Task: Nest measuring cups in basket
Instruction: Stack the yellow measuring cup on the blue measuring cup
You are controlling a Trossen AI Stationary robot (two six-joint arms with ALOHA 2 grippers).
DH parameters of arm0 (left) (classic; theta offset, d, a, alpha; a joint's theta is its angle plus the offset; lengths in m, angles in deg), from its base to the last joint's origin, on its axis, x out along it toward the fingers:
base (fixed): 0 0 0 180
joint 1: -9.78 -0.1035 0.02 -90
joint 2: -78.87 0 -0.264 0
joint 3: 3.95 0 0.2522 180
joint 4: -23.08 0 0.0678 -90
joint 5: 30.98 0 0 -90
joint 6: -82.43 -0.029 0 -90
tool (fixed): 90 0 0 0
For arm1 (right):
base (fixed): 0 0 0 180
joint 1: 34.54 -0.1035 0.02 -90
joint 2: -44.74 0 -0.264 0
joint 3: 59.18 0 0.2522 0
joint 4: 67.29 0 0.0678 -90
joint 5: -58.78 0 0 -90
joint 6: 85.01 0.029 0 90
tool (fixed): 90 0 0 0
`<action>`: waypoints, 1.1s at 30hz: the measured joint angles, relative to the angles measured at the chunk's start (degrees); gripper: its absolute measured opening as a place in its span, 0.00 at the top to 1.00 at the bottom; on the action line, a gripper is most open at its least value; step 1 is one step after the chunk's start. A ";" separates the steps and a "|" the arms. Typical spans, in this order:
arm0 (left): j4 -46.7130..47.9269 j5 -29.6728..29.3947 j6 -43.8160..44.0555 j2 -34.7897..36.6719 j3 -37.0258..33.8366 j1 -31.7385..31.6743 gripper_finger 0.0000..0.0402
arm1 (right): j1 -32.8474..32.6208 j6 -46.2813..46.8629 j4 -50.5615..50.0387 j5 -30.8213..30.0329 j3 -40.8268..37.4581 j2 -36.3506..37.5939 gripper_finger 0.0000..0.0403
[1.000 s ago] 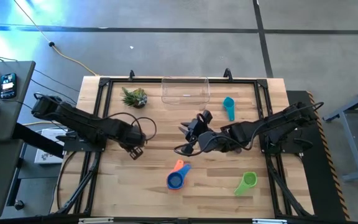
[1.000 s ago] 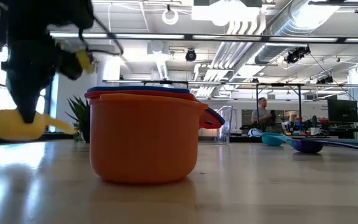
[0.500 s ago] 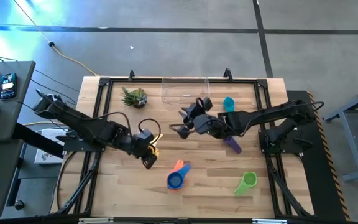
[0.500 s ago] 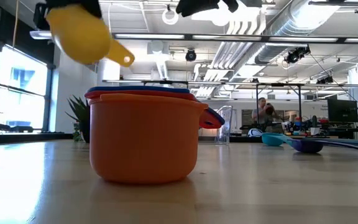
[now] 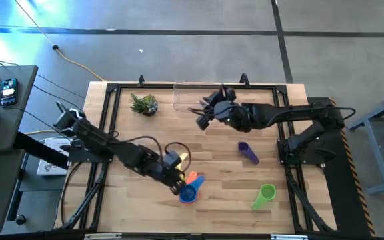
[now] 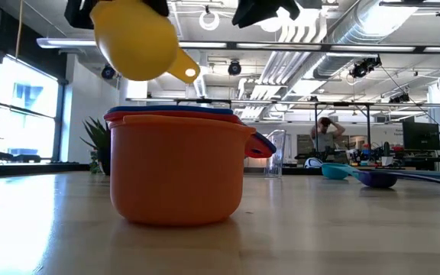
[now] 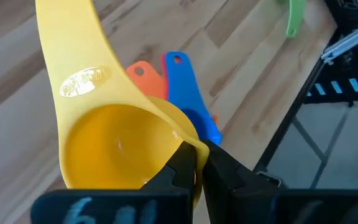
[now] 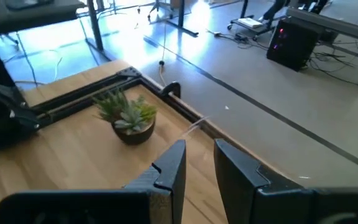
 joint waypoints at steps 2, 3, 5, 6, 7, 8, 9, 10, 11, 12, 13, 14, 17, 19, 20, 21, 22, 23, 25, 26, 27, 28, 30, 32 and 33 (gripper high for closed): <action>0.06 0.17 0.44 -2.40 2.33 0.00 0.99 | 0.68 0.06 -2.00 -0.10 0.00 1.08 0.81; -0.21 0.32 0.44 -3.58 3.52 0.00 0.99 | 0.95 0.23 -2.70 -0.11 0.00 1.61 0.81; 0.09 0.70 0.52 -5.76 5.41 0.00 0.99 | 1.45 1.93 -4.45 -0.13 0.00 2.54 0.81; -0.08 0.87 0.57 -6.86 6.37 0.00 0.99 | 1.74 2.75 -5.21 -0.06 0.00 2.98 0.81; -0.07 0.95 0.64 -7.90 7.15 0.00 0.99 | 1.88 3.21 -6.45 -0.03 0.00 3.33 0.81; -0.02 1.08 0.80 -8.92 7.79 0.00 0.99 | 2.00 3.85 -7.25 -0.08 0.00 3.56 0.81; 0.01 1.23 0.87 -9.84 8.40 0.00 0.99 | 2.14 4.27 -7.84 -0.04 0.00 3.85 0.81; 0.01 1.44 0.91 -10.68 9.02 0.00 0.99 | 2.18 4.63 -8.87 -0.04 0.00 4.10 0.81; 0.02 1.72 1.10 -11.53 9.64 0.00 0.99 | 2.18 5.01 -9.59 -0.10 0.00 4.22 0.81; -0.10 2.00 1.43 -12.07 10.06 0.00 0.99 | 2.16 5.04 -9.87 -0.06 0.00 4.30 0.81; 0.00 2.35 1.94 -12.64 10.39 0.00 0.99 | 2.14 5.04 -10.52 -0.03 0.00 4.32 0.81; 0.01 2.55 2.26 -13.12 10.72 0.05 0.99 | 2.14 5.04 -11.07 -0.01 0.00 4.32 0.81; -1.34 3.63 2.99 -14.04 11.30 0.40 0.99 | 2.14 5.06 -12.31 0.04 0.00 4.32 0.81; -2.14 3.63 3.14 -14.19 11.33 0.68 0.99 | 2.14 5.51 -12.86 0.02 0.00 4.32 0.81; -2.72 3.63 3.63 -14.50 11.49 0.74 0.99 | 2.14 5.83 -13.03 0.02 0.00 4.32 0.81; -2.57 3.71 3.94 -14.71 11.49 0.74 0.99 | 2.14 5.97 -13.07 0.04 0.00 4.32 0.81; -1.84 4.13 4.04 -14.76 11.34 0.74 0.99 | 2.14 6.09 -13.05 0.04 0.00 4.32 0.81; -1.78 4.78 4.04 -15.04 11.28 0.73 0.99 | 2.14 6.09 -13.06 0.04 0.00 4.34 0.81; -3.27 6.06 4.04 -15.97 11.49 0.74 0.99 | 2.14 6.06 -13.15 0.04 0.00 4.34 0.81; -2.49 6.11 4.01 -16.39 11.43 0.91 0.99 | 2.14 6.06 -13.15 0.04 0.00 4.34 0.81; -2.20 6.12 4.02 -16.75 11.30 1.01 0.99 | 2.14 6.05 -13.17 0.04 0.00 4.34 0.81; -2.87 6.12 4.04 -17.10 11.28 1.05 0.99 | 2.14 6.04 -13.26 0.05 0.00 4.34 0.81; -2.97 6.14 4.04 -17.35 11.30 1.08 0.99 | 2.14 5.96 -13.28 0.08 -0.02 4.34 0.81; -2.70 6.19 4.04 -17.53 11.30 1.09 0.98 | 2.14 5.94 -13.33 0.07 -0.02 4.36 0.81; -2.17 6.21 4.04 -17.54 11.30 1.09 0.98 | 2.14 5.94 -13.30 0.13 -0.02 4.36 0.81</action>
